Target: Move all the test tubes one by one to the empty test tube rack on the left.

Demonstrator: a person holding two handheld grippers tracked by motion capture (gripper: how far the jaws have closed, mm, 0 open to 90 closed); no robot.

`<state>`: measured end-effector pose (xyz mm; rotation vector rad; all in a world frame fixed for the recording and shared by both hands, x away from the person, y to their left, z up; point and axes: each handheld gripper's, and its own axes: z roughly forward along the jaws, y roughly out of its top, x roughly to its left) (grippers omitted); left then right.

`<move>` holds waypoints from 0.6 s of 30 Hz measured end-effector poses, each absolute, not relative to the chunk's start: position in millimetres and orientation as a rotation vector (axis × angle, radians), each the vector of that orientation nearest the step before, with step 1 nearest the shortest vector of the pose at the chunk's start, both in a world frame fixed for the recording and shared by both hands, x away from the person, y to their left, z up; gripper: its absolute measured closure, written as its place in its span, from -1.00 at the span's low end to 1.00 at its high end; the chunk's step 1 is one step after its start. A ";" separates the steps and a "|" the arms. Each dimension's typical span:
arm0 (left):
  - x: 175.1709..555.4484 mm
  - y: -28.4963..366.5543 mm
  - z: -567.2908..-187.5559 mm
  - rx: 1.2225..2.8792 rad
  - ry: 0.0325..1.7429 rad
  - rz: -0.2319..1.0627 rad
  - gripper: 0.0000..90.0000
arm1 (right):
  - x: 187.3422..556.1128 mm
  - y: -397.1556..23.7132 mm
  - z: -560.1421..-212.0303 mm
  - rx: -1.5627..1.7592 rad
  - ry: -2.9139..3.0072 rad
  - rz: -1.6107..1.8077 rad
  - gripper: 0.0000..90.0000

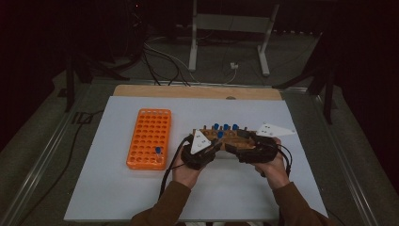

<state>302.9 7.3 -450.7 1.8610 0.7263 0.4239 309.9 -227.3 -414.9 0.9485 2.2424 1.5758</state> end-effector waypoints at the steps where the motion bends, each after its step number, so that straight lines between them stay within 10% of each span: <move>1: 302.4 8.8 -450.4 1.858 0.730 0.423 0.74 | 309.6 -228.8 -415.6 0.956 2.232 1.560 -0.68; 18: 291.3 36.9 -445.5 1.812 0.759 0.387 0.74 | 302.2 -259.1 -444.0 1.081 2.178 1.499 -0.98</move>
